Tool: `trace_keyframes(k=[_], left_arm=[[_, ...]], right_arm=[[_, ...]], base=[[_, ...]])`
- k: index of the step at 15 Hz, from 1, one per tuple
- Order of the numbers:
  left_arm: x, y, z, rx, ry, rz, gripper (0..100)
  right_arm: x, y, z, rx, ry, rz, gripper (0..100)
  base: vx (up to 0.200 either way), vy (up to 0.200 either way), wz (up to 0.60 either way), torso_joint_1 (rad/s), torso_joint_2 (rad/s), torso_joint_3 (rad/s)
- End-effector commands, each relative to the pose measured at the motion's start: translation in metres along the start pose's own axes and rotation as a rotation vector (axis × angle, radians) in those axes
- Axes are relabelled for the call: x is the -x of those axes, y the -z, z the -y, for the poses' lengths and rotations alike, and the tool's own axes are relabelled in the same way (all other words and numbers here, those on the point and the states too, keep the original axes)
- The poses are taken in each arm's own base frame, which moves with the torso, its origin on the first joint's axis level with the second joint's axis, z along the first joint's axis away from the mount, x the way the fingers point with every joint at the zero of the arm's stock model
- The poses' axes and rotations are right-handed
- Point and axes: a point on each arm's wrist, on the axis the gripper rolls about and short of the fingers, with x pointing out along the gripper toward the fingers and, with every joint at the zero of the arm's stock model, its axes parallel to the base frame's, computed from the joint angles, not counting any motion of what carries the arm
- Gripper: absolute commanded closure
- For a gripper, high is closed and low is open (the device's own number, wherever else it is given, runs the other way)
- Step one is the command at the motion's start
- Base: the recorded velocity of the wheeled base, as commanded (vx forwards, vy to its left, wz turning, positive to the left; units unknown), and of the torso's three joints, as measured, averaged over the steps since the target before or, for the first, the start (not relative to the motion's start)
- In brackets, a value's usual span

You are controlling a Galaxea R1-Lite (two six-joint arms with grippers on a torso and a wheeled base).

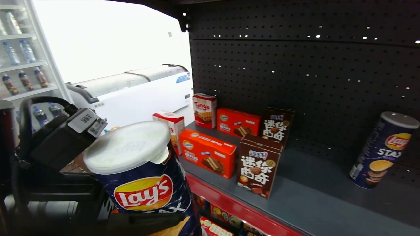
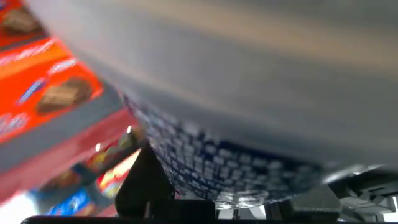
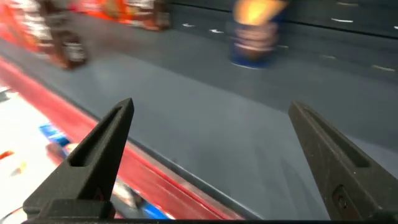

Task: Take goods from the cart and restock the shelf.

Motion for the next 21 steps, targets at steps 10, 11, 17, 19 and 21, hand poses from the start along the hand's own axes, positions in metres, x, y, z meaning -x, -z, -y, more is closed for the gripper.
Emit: trace_keyframes(k=[10,11,17,19,21], left_arm=[[-0.0005,-0.0041,0.0045,-0.017,0.02,0.012,100],[-0.0005,-0.0037,0.0045,-0.016,0.019,0.011,100],[0.0001,-0.0011,0.0038,-0.009,0.014,0.005,100],[0.0,-0.0002,0.0038,-0.007,0.014,0.002,100],[0.0,-0.0002,0.0038,-0.007,0.014,0.002,100]], right_arm=[[0.0,0.0,0.0,0.0,-0.001,0.001,0],[0.0,0.0,0.0,0.0,-0.001,0.001,0],[0.0,0.0,0.0,0.0,-0.001,0.001,0],[0.0,0.0,0.0,0.0,-0.001,0.001,0],[0.0,0.0,0.0,0.0,-0.001,0.001,0]], base=[[0.0,0.0,-0.6,0.002,0.0,0.001],[0.0,0.0,-0.6,0.002,0.0,-0.002],[0.0,0.0,-0.1,0.0,0.0,0.0],[0.0,0.0,0.0,0.0,0.0,0.0],[0.0,0.0,0.0,0.0,0.0,0.0]])
